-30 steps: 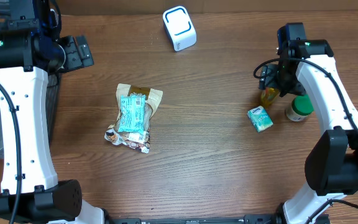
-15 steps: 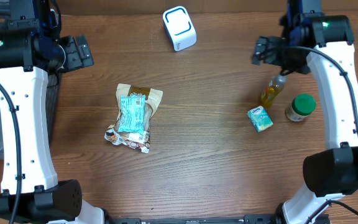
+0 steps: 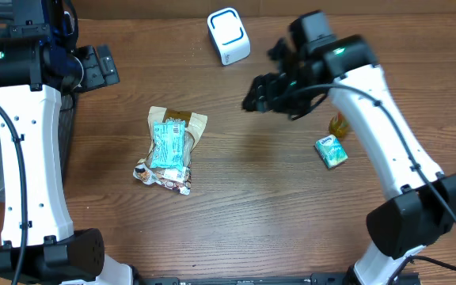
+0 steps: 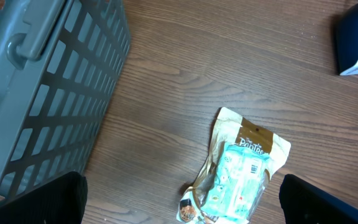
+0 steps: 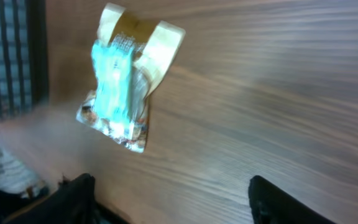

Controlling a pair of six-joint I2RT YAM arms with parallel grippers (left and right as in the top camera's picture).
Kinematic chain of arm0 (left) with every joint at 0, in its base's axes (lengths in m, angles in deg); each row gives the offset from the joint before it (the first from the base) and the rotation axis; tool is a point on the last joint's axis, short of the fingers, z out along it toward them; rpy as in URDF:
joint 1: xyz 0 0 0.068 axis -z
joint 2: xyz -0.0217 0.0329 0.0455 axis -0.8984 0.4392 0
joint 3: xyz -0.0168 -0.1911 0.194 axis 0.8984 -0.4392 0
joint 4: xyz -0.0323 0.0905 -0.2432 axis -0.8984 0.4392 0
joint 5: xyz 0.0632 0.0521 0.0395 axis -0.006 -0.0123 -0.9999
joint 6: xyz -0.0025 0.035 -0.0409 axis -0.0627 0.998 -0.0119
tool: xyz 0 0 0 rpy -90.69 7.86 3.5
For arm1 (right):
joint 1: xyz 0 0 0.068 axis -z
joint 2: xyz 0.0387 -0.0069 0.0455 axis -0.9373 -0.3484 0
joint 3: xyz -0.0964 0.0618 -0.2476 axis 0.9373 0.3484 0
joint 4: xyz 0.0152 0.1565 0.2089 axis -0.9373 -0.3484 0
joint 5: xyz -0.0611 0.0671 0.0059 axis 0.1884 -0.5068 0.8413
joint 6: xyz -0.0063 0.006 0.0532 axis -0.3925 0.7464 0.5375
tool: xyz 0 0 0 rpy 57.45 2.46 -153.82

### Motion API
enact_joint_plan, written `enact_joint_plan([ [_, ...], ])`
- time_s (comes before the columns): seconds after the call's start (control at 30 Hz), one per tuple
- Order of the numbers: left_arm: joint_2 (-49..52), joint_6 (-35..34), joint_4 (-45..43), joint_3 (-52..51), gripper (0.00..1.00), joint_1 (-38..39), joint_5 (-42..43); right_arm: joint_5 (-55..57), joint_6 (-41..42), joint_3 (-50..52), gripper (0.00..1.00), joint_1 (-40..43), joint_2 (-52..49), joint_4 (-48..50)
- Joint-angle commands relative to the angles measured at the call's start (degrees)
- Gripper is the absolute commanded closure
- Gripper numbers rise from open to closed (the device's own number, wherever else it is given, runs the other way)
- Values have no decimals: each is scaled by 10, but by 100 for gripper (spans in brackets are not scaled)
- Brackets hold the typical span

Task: Scan the item barcode
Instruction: 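Release the bottle and move the right gripper to the snack pouch, then grasp the mint-green snack pouch with the right gripper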

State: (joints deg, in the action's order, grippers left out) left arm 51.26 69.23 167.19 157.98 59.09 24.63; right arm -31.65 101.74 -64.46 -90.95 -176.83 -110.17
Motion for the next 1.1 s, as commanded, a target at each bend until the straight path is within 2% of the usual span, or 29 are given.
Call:
enact_joint_plan([
  [0.0,4,3,-2,1,1,4,-3,-16,50,38,37,-51,7,49],
  [0.1,4,3,-2,1,1,4,-3,-16,95,87,43,-98,6,130],
  [0.23,4,3,-2,1,0,4,-3,5,161,151,44,-150,6,239],
  [0.33,4,3,-2,1,1,4,-3,48,204,199,46,-188,6,325],
  [0.53,4,3,-2,1,1,4,-3,162,257,282,56,-258,6,493],
  [0.73,4,3,-2,1,1,4,-3,265,266,321,58,-307,6,599],
  [0.93,4,3,-2,1,0,4,-3,344,267,327,59,-325,0,638],
  [1.07,4,3,-2,1,0,4,-3,344,277,327,59,-326,-13,658],
])
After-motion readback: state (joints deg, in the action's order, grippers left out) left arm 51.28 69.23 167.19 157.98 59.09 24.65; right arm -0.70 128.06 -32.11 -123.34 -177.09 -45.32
